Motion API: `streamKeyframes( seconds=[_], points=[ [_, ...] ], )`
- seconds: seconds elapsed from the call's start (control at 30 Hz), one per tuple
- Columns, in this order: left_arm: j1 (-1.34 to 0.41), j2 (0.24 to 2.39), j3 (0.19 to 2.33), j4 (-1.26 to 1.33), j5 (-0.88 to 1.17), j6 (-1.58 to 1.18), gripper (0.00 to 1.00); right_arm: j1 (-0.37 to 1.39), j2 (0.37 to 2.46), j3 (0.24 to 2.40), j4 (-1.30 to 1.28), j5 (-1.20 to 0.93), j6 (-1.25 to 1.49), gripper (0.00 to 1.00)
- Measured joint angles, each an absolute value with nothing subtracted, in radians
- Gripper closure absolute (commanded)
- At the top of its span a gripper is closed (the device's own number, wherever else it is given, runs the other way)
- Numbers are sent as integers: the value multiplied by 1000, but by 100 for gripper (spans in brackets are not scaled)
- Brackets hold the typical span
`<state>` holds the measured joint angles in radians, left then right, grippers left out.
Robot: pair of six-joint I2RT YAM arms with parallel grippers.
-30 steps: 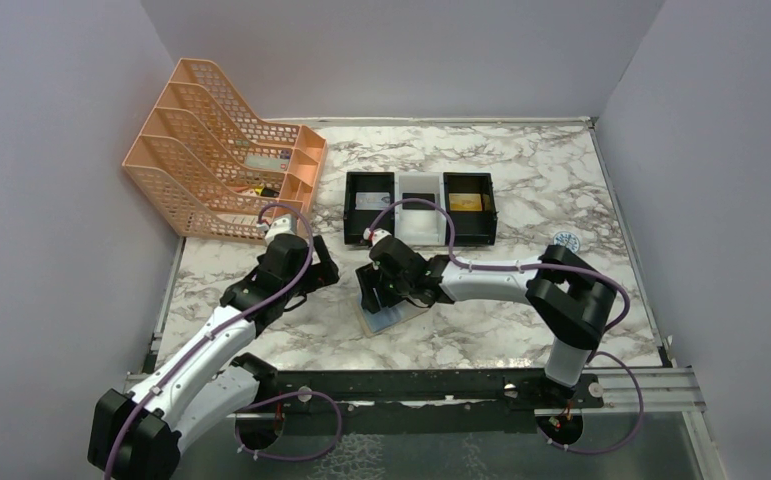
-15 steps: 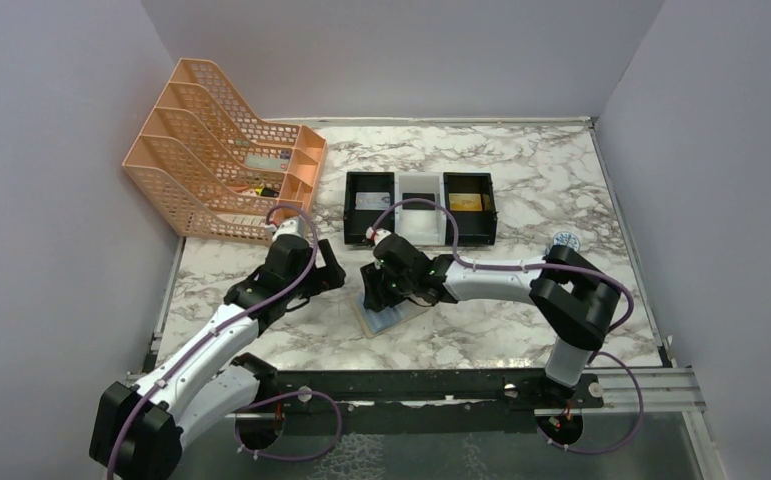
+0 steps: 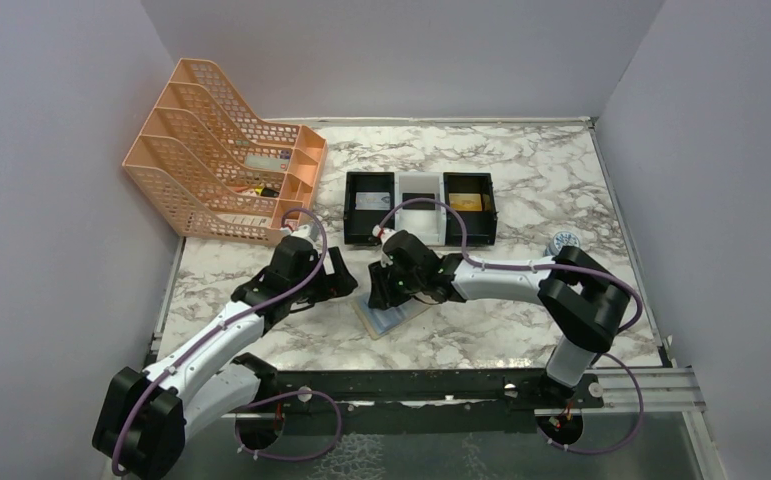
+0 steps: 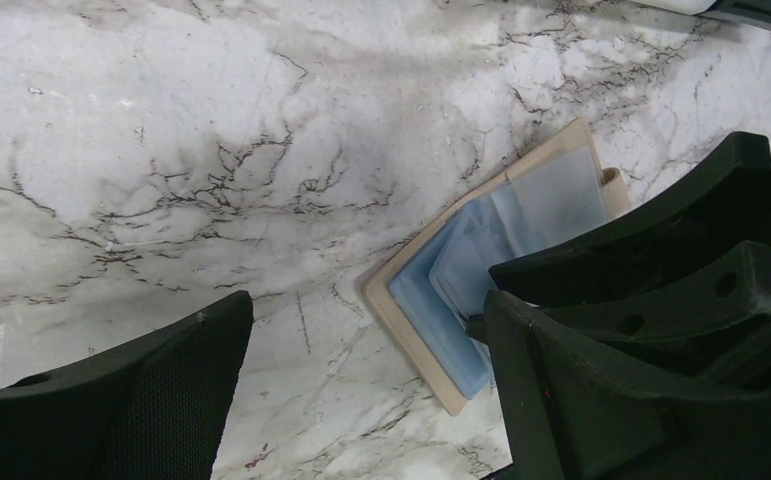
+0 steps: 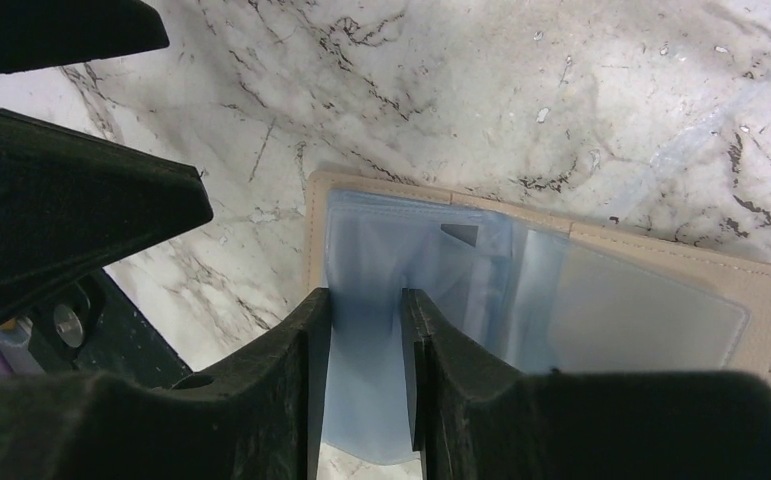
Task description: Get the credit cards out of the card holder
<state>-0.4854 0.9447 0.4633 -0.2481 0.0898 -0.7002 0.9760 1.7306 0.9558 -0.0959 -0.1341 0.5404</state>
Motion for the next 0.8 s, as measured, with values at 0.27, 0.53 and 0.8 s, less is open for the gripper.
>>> streamKeyframes(
  seconds=[0.27, 0.53, 0.8],
  points=[
    [-485, 963, 461, -232, 117, -696, 13, 960, 1724, 941, -77, -178, 546, 69],
    [-485, 978, 461, -232, 126, -688, 13, 945, 1720, 934, -68, -207, 547, 67],
    [-485, 978, 461, -232, 131, -685, 13, 921, 1720, 927, -59, -249, 561, 50]
  ],
)
